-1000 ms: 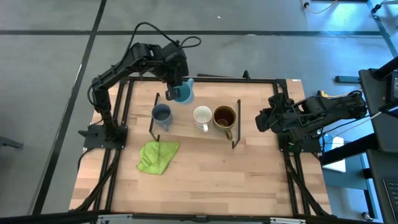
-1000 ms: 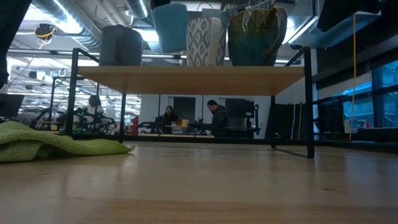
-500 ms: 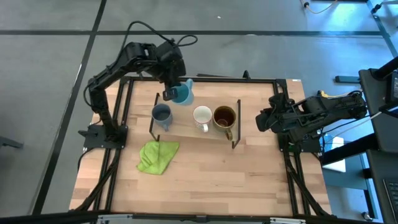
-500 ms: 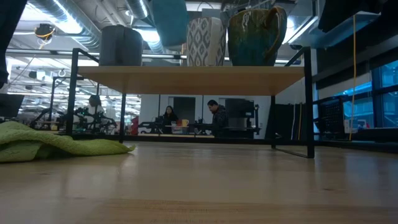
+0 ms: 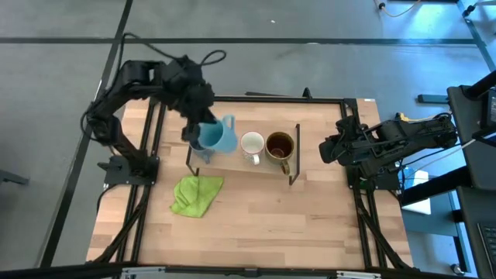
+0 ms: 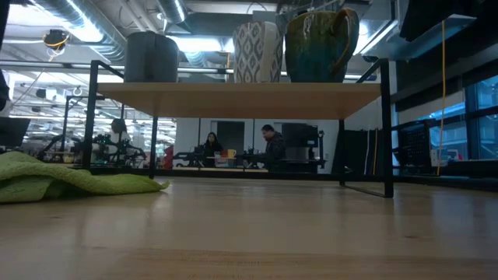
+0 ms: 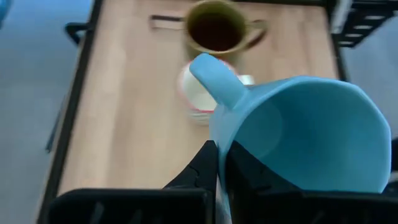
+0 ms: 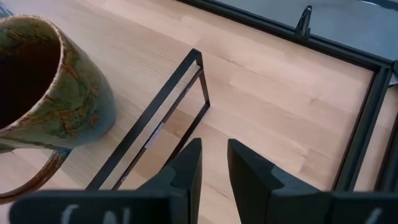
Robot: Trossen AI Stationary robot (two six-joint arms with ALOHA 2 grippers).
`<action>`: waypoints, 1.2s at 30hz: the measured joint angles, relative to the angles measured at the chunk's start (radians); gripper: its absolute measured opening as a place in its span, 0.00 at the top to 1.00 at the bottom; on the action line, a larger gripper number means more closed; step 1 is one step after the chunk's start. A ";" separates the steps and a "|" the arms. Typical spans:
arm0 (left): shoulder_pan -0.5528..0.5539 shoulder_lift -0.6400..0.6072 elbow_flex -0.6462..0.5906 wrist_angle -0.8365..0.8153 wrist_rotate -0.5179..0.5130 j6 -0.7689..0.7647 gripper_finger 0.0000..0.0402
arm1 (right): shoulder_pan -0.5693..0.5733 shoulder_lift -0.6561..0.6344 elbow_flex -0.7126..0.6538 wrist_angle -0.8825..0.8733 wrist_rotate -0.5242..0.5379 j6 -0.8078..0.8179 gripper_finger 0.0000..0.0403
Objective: Stack small to large cups/mugs on shelf
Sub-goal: Remove the blue mug from the shelf
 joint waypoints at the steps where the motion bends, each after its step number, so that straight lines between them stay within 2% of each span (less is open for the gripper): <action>1: -0.025 -0.004 0.000 0.000 0.000 -0.015 0.98 | 0.000 0.000 0.000 0.000 -0.001 0.006 0.81; 10: -0.272 -0.006 -0.028 0.004 -0.055 -0.137 0.98 | 0.000 0.000 0.000 0.016 -0.013 0.016 0.81; 22: -0.535 -0.003 -0.303 -0.001 -0.193 -0.327 0.98 | 0.003 0.000 0.000 0.068 -0.047 0.035 0.81; 30: -0.696 0.000 -0.311 0.008 -0.290 -0.426 0.98 | 0.009 0.000 0.000 0.067 -0.051 0.004 0.81; 36: -0.759 0.089 -0.311 0.051 -0.278 -0.416 0.98 | 0.009 0.000 0.000 0.069 -0.058 -0.021 0.81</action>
